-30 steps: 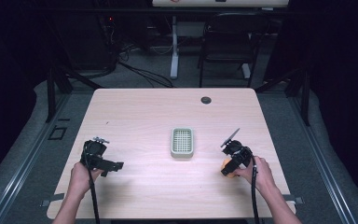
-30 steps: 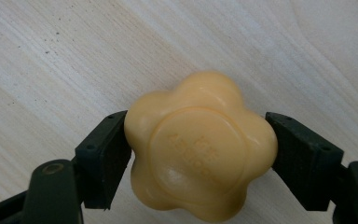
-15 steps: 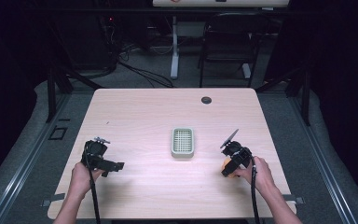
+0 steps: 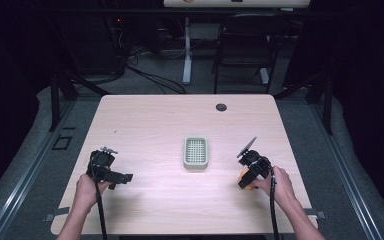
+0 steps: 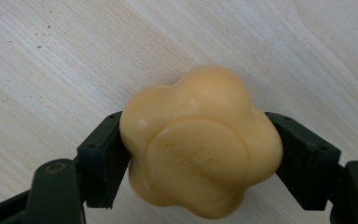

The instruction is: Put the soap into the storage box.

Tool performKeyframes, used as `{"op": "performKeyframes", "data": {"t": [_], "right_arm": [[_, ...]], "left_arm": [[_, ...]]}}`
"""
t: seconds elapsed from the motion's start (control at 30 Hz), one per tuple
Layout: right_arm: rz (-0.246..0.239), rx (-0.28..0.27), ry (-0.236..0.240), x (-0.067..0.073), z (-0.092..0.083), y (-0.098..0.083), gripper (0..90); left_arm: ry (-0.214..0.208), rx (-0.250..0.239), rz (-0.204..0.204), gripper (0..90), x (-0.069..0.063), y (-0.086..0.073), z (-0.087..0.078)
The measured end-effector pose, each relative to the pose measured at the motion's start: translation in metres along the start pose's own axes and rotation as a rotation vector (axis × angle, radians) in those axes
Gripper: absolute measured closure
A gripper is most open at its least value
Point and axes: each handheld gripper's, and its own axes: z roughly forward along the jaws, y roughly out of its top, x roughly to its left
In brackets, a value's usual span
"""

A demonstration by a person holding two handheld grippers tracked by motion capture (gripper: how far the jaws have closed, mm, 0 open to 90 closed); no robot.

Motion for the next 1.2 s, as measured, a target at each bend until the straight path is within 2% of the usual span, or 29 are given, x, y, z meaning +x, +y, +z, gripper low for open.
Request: {"op": "performKeyframes", "data": {"t": [0.03,0.1,0.13,0.17,0.2,0.23,0.4,0.43,0.5,0.53,0.57,0.63,0.67,0.7,0.73,0.77,0.8,0.9,1.2], "right_arm": [[0.005,-0.002,-0.001,0.000,-0.001,0.000,25.3],[0.082,-0.103,0.018,0.004,0.004,-0.004,25.4],[0.032,-0.040,0.009,0.001,-0.002,-0.002,25.5],[0.008,-0.011,0.003,-0.001,-0.004,-0.001,25.5],[0.007,-0.009,0.002,-0.001,-0.005,-0.001,25.6],[0.050,-0.059,0.007,0.002,-0.001,-0.003,25.6],[0.021,-0.036,0.008,0.000,-0.005,-0.001,25.8],[0.028,-0.056,0.011,0.001,-0.006,-0.002,26.0],[0.026,-0.059,0.009,0.001,-0.007,-0.001,25.9],[0.055,-0.096,0.014,0.003,-0.005,-0.003,26.0],[0.055,-0.096,0.014,0.003,-0.005,-0.003,26.0],[0.025,-0.072,0.018,0.000,-0.010,-0.002,26.0],[0.025,-0.072,0.018,0.000,-0.010,-0.002,26.0],[-0.003,-0.040,0.008,-0.002,-0.015,0.000,26.0],[-0.003,-0.040,0.008,-0.002,-0.015,0.000,26.0],[0.064,-0.124,0.022,0.002,-0.010,-0.003,26.0],[0.045,-0.108,0.021,0.001,-0.013,-0.003,26.0],[0.042,-0.110,0.023,0.001,-0.016,-0.002,26.0],[0.044,-0.141,0.034,0.001,-0.025,0.005,26.0]], "left_arm": [[0.000,0.001,0.001,0.0,0.000,0.000,0.000],[-0.001,0.000,0.001,0.0,0.000,0.000,0.000],[-0.001,0.000,0.001,0.0,0.000,0.000,0.000],[-0.001,0.000,0.002,0.0,0.000,0.000,0.000],[-0.001,0.001,0.002,0.0,0.000,0.000,0.000],[-0.001,0.000,0.002,0.0,0.000,0.000,0.000],[-0.002,0.000,0.002,0.0,0.000,0.000,0.000],[-0.002,0.000,0.002,0.0,0.000,0.000,0.000],[-0.002,0.001,0.003,0.0,0.000,0.000,0.000],[-0.003,0.003,0.005,0.0,0.000,0.000,0.000],[-0.003,0.003,0.005,0.0,0.000,0.000,0.000],[-0.003,0.004,0.005,0.0,0.000,0.000,0.000],[-0.003,0.004,0.005,0.0,0.000,0.000,0.000],[-0.003,0.004,0.006,0.0,0.000,0.000,0.000],[-0.003,0.004,0.006,0.0,0.000,0.000,0.000],[-0.003,0.005,0.006,0.0,0.000,0.000,0.000],[-0.003,0.005,0.006,0.0,0.000,0.000,0.000],[-0.002,0.005,0.005,0.0,0.000,0.000,0.000],[0.001,0.001,0.007,0.0,0.001,0.000,-0.001]]}}
